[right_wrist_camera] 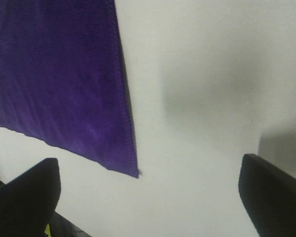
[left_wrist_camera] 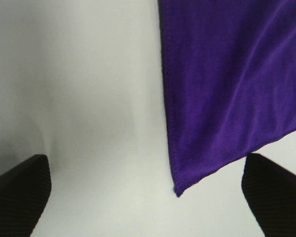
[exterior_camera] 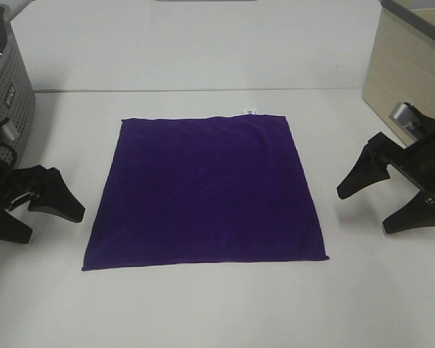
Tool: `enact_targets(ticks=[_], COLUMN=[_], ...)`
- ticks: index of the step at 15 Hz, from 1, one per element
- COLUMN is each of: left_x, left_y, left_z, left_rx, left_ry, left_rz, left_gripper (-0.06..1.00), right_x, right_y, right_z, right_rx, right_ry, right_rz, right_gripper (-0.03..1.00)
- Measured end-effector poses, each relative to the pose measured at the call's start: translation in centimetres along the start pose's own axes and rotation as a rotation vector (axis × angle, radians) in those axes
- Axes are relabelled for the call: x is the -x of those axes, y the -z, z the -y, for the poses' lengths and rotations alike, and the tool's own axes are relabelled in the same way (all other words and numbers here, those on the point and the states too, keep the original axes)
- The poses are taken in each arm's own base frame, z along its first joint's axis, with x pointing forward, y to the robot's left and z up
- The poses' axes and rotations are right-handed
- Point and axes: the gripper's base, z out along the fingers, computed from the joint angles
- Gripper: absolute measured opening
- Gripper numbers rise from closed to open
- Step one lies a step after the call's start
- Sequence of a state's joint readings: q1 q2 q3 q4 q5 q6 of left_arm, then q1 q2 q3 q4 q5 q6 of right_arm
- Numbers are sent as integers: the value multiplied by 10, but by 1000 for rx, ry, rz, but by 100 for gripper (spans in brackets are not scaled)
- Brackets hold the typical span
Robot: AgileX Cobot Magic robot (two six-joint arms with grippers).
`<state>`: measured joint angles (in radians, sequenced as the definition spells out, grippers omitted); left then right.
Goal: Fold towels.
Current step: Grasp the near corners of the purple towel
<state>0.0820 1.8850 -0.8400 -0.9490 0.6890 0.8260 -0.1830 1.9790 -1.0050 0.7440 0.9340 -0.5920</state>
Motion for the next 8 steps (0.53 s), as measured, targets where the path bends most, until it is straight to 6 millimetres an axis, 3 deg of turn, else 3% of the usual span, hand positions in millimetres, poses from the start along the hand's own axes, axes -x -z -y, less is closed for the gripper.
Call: enact_targets(ticks=[2, 8], left_x=[1, 2], left_y=[-7, -13], left_z=[-4, -5], left_rx=[-4, -34], left_ry=[2, 25], left_rz=[-19, -39], left_gripper=[97, 96], right_x=[3, 4], right_y=[-11, -14], right_z=[8, 8], right_rx=[1, 19], right_ry=[-35, -40], right_rz=[-5, 0], right_gripper=[94, 93])
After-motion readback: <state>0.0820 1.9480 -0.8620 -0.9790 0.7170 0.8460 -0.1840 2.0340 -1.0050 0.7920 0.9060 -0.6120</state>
